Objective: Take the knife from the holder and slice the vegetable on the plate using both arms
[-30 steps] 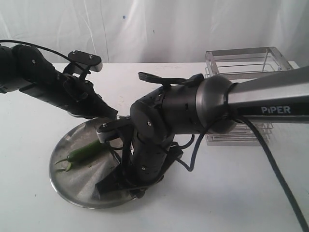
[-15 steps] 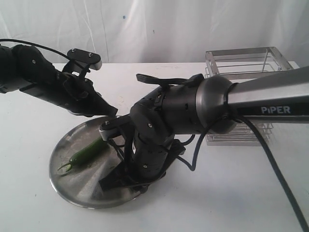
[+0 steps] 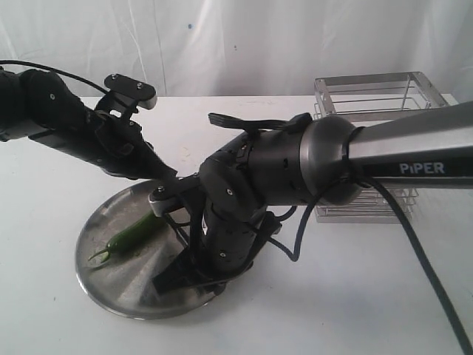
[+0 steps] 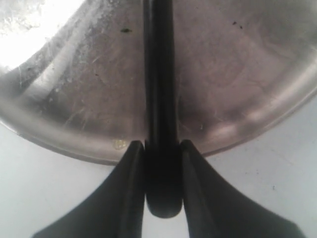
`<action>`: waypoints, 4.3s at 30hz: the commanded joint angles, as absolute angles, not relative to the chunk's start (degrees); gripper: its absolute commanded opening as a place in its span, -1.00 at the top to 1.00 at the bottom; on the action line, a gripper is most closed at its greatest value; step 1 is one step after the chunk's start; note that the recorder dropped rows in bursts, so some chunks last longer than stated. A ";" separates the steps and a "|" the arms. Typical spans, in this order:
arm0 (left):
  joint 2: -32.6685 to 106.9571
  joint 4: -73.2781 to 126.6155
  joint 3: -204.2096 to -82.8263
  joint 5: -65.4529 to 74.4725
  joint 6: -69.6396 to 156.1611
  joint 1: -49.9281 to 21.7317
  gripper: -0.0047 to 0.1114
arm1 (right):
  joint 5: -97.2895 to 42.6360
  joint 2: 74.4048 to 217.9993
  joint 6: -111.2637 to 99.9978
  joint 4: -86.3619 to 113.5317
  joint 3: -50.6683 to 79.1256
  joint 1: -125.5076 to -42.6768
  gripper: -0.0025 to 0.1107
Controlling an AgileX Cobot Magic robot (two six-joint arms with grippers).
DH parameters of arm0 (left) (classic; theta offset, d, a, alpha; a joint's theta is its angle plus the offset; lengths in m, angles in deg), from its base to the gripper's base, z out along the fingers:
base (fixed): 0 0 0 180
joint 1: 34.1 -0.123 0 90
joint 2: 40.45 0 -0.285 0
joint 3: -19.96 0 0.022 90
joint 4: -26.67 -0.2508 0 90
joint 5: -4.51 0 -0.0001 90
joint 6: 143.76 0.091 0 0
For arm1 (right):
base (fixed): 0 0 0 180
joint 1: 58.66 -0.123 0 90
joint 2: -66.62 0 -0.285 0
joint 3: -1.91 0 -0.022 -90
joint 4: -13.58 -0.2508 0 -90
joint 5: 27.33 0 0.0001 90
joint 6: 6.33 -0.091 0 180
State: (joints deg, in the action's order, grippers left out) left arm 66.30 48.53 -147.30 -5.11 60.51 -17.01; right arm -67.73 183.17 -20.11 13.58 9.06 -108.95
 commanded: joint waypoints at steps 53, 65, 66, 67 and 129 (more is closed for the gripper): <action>77.69 44.40 -147.43 -8.07 60.43 -16.80 0.92 | -67.07 185.94 -18.14 14.17 10.56 -108.94 0.96; 73.11 45.69 -147.43 -5.80 58.29 -16.80 0.92 | -67.07 185.94 -18.14 13.58 10.56 -108.94 0.96; 73.11 45.48 -147.43 -5.80 58.29 -16.80 0.92 | -67.07 185.94 -18.14 13.58 10.56 -108.94 0.96; 73.24 45.48 -147.43 -5.80 58.54 -16.80 0.92 | -67.07 185.94 -18.14 13.58 10.56 -108.94 0.96; 59.87 41.60 -147.43 -21.72 57.96 -19.10 0.92 | -76.14 184.80 -15.67 19.13 9.22 -108.94 0.96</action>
State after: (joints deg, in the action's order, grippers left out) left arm 62.76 41.97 -147.84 -17.23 58.98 -18.98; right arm -73.40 185.26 -16.04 18.40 9.02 -108.95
